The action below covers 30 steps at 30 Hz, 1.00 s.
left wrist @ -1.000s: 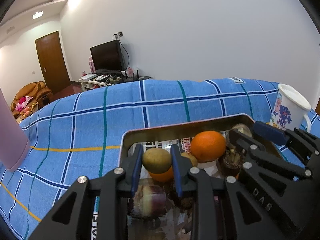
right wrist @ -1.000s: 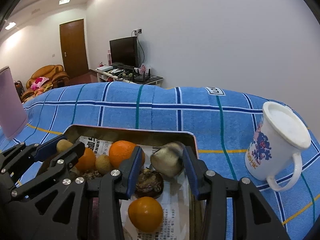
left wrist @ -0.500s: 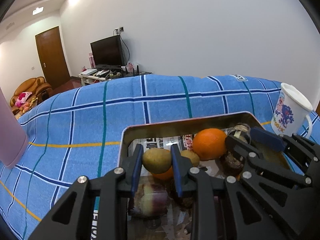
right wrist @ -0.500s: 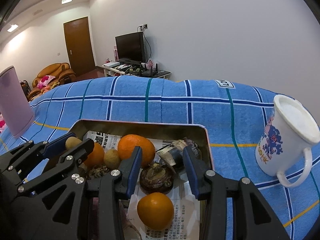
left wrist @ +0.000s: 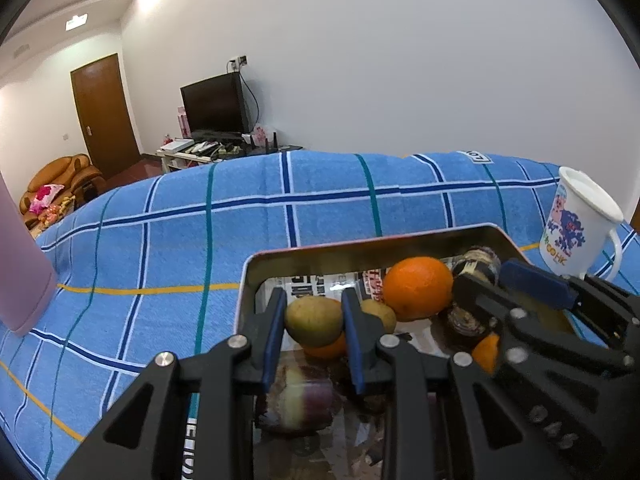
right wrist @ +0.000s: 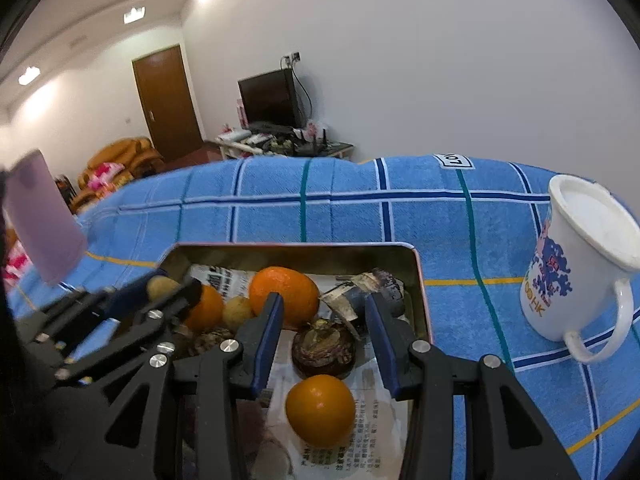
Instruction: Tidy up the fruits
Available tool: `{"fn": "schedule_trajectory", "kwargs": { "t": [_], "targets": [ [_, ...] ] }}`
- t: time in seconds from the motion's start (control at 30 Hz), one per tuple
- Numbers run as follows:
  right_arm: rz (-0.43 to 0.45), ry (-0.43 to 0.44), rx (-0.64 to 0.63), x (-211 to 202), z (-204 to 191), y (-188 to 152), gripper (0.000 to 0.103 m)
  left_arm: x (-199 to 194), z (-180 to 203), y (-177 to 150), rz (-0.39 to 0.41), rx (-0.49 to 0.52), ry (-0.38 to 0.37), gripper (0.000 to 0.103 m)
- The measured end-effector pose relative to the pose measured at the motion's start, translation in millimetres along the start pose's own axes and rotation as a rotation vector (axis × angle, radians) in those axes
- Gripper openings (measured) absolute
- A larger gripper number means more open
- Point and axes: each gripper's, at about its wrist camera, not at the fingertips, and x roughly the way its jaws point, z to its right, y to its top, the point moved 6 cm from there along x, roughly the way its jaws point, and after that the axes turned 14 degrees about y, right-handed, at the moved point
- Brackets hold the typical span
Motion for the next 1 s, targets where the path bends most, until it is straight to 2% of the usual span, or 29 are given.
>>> {"fn": "schedule_trajectory", "kwargs": {
  "t": [0.07, 0.13, 0.17, 0.2, 0.3, 0.33, 0.47, 0.7, 0.87, 1.0],
  "targets": [
    [0.028, 0.012, 0.013, -6, 0, 2, 0.050, -1, 0, 0, -0.001, -0.002, -0.010, 0.032],
    [0.061, 0.013, 0.022, -13, 0, 4, 0.066, -4, 2, 1, 0.015, 0.003, -0.028, 0.041],
    [0.077, 0.012, 0.026, -16, 0, 6, 0.074, -7, 3, 1, 0.029, 0.008, -0.027, 0.057],
    [0.094, 0.009, 0.029, -19, 0, 7, 0.077, -11, 4, 1, 0.045, 0.014, -0.016, 0.074],
    [0.121, 0.018, 0.036, -25, -1, 9, 0.077, -20, 5, 2, 0.086, 0.017, -0.005, 0.099],
    [0.125, 0.023, 0.040, -25, -1, 10, 0.077, -24, 6, 2, 0.102, 0.019, 0.008, 0.102],
    [0.112, 0.023, 0.073, -23, 3, 8, 0.077, -30, 8, 1, 0.124, 0.042, 0.054, 0.103],
    [0.116, 0.061, 0.108, -24, 7, 6, 0.077, -32, 8, 1, 0.127, 0.035, 0.041, 0.103],
    [0.183, 0.020, 0.091, -36, 8, 10, 0.077, -38, 0, 2, 0.149, -0.009, 0.036, 0.103],
    [0.272, -0.050, 0.040, -52, 6, 16, 0.077, -53, -21, 10, 0.250, -0.094, 0.072, 0.103]
  ]
}}
